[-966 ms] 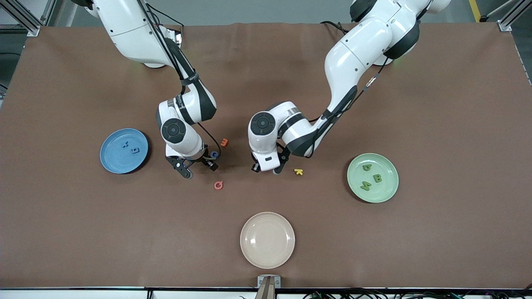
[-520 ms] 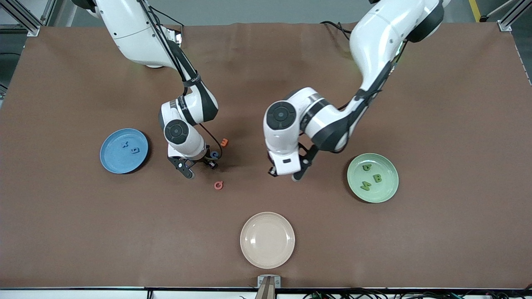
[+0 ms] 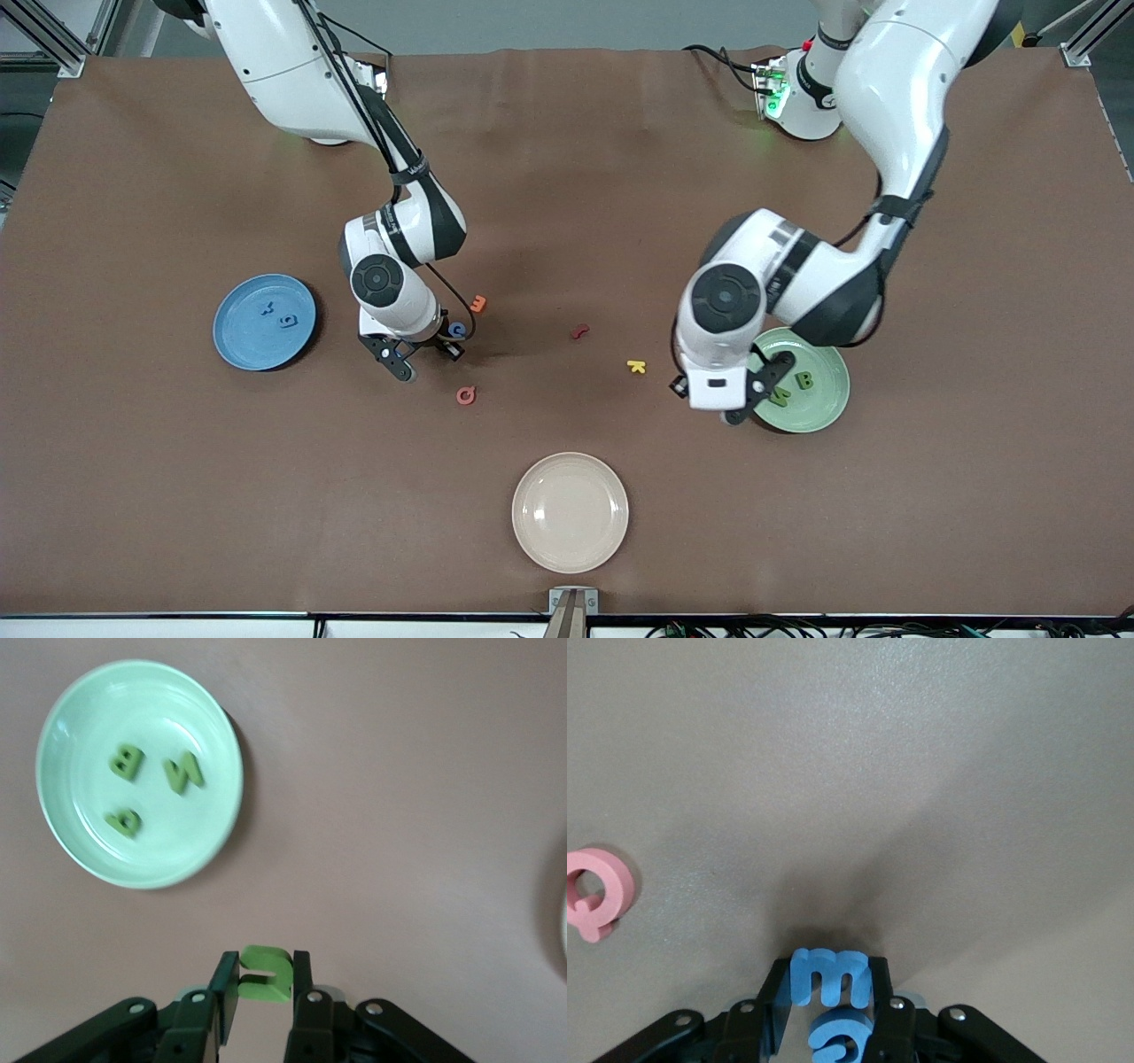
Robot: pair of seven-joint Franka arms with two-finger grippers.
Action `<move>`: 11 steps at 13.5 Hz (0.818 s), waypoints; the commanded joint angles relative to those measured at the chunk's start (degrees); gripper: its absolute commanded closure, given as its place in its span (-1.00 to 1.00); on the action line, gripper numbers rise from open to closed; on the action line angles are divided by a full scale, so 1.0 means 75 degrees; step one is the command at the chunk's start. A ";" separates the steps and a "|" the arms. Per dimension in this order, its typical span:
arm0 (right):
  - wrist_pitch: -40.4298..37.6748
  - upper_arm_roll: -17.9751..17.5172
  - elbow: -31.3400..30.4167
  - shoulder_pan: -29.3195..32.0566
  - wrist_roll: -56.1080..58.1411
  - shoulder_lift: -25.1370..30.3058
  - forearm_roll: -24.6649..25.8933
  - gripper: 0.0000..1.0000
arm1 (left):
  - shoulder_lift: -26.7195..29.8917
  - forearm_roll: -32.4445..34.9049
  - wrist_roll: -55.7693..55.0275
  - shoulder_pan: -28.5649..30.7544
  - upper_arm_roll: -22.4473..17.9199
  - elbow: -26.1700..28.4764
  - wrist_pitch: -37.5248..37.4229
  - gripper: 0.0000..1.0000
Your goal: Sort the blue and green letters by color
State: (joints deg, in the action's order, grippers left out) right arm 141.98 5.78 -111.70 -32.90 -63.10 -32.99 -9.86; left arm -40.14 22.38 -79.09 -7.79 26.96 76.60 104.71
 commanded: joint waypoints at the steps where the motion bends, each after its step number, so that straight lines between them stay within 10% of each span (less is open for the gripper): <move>1: -0.0029 0.0073 0.0034 -0.0102 -0.0048 -0.0054 -0.0091 0.55 | 0.0582 -0.0089 0.0782 0.1245 0.0528 0.1210 0.0066 1.00; 11: -0.1329 0.0132 -0.0703 0.1091 0.2772 0.1502 -0.0033 0.77 | 0.0079 0.0343 0.2237 0.3287 0.0729 0.2631 0.1870 0.99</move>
State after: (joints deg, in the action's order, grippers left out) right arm 133.61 7.46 -112.36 -28.30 -48.99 -27.88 -9.86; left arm -39.41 23.06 -62.85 15.73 31.97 94.67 116.34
